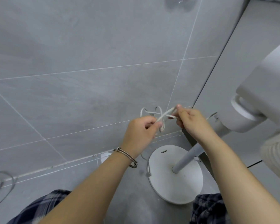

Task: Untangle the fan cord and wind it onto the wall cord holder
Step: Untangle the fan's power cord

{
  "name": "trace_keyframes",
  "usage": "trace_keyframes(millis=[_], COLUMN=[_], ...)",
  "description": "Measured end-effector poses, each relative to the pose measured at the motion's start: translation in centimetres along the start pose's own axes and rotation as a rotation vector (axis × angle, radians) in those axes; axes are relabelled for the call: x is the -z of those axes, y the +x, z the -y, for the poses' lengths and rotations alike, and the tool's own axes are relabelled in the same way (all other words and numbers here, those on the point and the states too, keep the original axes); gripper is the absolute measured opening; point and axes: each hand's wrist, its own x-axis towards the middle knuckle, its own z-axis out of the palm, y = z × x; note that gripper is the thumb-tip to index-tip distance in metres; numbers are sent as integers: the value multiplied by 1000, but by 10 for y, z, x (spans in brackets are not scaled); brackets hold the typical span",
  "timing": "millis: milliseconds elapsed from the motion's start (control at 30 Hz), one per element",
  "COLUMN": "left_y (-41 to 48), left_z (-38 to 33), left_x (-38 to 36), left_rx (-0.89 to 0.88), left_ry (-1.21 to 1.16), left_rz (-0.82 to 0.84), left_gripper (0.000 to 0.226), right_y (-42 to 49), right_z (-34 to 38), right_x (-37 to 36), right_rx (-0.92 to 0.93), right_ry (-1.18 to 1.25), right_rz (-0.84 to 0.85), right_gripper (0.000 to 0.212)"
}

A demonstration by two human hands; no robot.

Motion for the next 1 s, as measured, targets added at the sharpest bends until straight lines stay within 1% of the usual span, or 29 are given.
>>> trace_keyframes(millis=[67, 133, 200, 267, 367, 433, 500, 600, 633, 667, 700, 733, 800, 833, 900, 1000], left_y=[3, 6, 11, 17, 25, 29, 30, 29, 27, 25, 21, 18, 11, 8, 9, 11], left_z=[1, 2, 4, 5, 12, 20, 26, 30, 31, 32, 32, 31, 28, 26, 25, 20], left_x=[6, 12, 19, 28, 41, 45, 45, 37, 33, 30, 27, 24, 18, 15, 13, 14], left_rx=[-61, -79, -74, -1, 157, 226, 271, 313, 315, 300, 273, 240, 174, 154, 125, 93], left_ry=[40, 48, 47, -28, -181, -228, -241, -130, -70, 11, 106, 202, 316, 329, 307, 215], left_rz=[-156, -284, -354, -354, -281, -264, -228, -76, -11, 67, 172, 303, 559, 637, 696, 740], left_gripper=[16, 6, 3, 7, 10, 15, 17, 20, 21, 21, 21, 26, 43, 49, 49, 39], right_y=[-1, -4, -7, -9, -7, -4, 0, 3, 4, 5, 6, 7, 8, 8, 8, 7], right_z=[-1, 1, 3, 5, 2, -1, -3, -4, -4, -4, -4, -3, -2, -2, -3, -2], right_x=[1, 4, 8, 11, 16, 20, 23, 24, 23, 22, 21, 20, 18, 17, 14, 10], right_rx=[1, 21, 44, 35, 73, 117, 162, 190, 195, 187, 176, 160, 120, 111, 97, 56], right_ry=[-64, -162, -204, -181, -109, 17, 216, 508, 577, 642, 693, 746, 770, 751, 686, 548], right_rz=[45, 118, 197, 238, 231, 196, 164, 143, 139, 131, 107, 78, 1, -29, -57, -101], right_gripper=[44, 35, 29, 27, 27, 29, 29, 24, 26, 32, 32, 30, 32, 32, 30, 29])
